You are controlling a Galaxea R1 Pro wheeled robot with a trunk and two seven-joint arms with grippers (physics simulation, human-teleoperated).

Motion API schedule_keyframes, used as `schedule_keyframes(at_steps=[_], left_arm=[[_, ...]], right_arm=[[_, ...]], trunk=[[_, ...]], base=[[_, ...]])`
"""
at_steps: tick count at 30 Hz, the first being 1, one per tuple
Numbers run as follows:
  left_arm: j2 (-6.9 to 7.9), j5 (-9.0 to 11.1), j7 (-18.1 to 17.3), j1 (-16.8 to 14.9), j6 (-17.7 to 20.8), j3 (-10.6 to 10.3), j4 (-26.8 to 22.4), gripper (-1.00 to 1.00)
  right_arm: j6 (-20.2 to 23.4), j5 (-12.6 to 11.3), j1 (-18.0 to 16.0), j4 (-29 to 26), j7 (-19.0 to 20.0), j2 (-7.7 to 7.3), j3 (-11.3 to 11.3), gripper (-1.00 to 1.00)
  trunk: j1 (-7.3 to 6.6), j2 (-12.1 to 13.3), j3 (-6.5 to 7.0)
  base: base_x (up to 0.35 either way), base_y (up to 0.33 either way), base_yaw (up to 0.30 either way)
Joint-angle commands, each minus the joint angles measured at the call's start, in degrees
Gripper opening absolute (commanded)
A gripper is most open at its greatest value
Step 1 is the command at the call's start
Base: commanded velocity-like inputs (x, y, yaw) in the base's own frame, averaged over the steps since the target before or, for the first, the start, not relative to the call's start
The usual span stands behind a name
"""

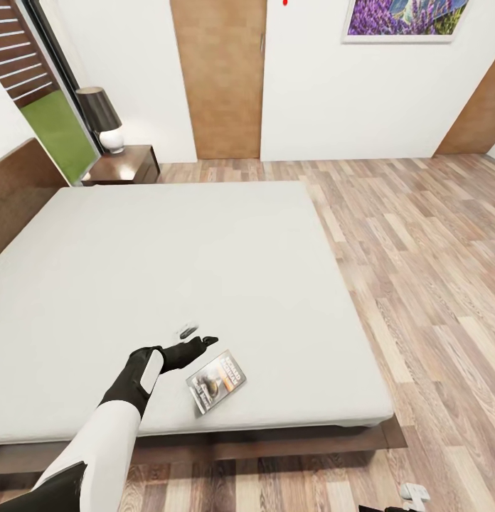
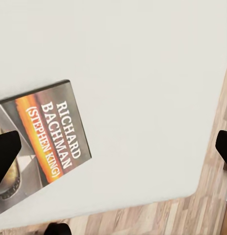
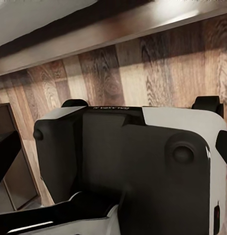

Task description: In the bedroom, move the book from the bed onto either nightstand, and place the two sandals side by side next to the bed.

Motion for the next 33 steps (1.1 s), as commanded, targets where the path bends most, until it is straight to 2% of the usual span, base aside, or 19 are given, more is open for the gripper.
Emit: schedule_keyframes(at_steps=[1,33], left_arm=[[-0.07,0.20,-0.09,-0.05,0.46,0.37,-0.05,1.00],[-0.07,0.22,-0.09,-0.05,0.47,0.37,-0.05,1.00]], right_arm=[[0.51,0.46,-0.04,-0.06,0.40,0.06,-0.48,1.00],[0.48,0.46,-0.04,-0.09,0.40,0.06,-0.48,1.00]], trunk=[[0.24,-0.48,-0.24],[7.27,-13.31,-5.99]], base=[[0.000,0.000,0.000],[0.000,0.000,0.000]])
